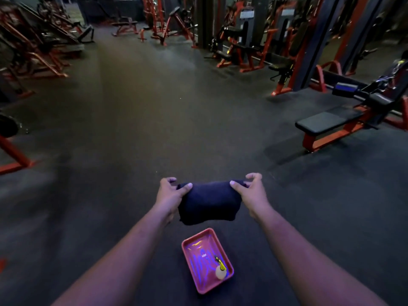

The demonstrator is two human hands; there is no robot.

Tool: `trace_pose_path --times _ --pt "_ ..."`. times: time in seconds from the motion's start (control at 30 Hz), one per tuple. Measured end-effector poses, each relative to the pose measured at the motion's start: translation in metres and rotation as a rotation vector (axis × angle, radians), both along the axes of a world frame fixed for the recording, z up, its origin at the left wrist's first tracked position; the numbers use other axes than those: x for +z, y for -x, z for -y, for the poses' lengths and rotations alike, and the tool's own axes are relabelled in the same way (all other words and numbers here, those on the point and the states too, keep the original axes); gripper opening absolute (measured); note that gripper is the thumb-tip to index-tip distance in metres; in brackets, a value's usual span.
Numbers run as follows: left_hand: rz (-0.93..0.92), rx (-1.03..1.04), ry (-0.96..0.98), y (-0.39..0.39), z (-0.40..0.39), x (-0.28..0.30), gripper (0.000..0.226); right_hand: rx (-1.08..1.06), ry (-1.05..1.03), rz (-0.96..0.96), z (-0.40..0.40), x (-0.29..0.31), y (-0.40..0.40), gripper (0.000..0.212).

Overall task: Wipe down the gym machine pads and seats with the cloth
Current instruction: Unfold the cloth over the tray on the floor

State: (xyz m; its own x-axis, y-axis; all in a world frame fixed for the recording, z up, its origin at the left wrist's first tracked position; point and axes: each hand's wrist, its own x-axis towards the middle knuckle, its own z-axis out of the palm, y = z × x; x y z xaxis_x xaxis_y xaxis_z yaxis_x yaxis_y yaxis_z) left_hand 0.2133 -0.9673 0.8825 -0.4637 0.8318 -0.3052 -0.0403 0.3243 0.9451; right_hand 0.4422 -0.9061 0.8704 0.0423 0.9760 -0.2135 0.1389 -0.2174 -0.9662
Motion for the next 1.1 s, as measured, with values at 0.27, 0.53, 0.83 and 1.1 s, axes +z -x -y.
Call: trace_pose_path --times 0.27,0.53,0.83,1.1 --pt "-0.738 -0.478 0.024 0.04 -0.07 -0.006 0.077 0.389 -0.231 0.659 -0.064 -0.002 0.013 0.073" --pt "-1.163 -0.636 0.062 0.087 -0.13 -0.074 0.03 0.397 -0.279 1.035 -0.115 -0.053 0.045 0.03" --pt "-0.871 -0.893 0.37 0.086 -0.126 -0.309 0.029 0.781 0.037 1.073 -0.145 -0.276 0.06 0.039" --pt "-0.732 -0.927 0.575 0.075 -0.119 -0.582 0.024 1.004 0.152 1.126 -0.163 -0.554 0.067 0.022"
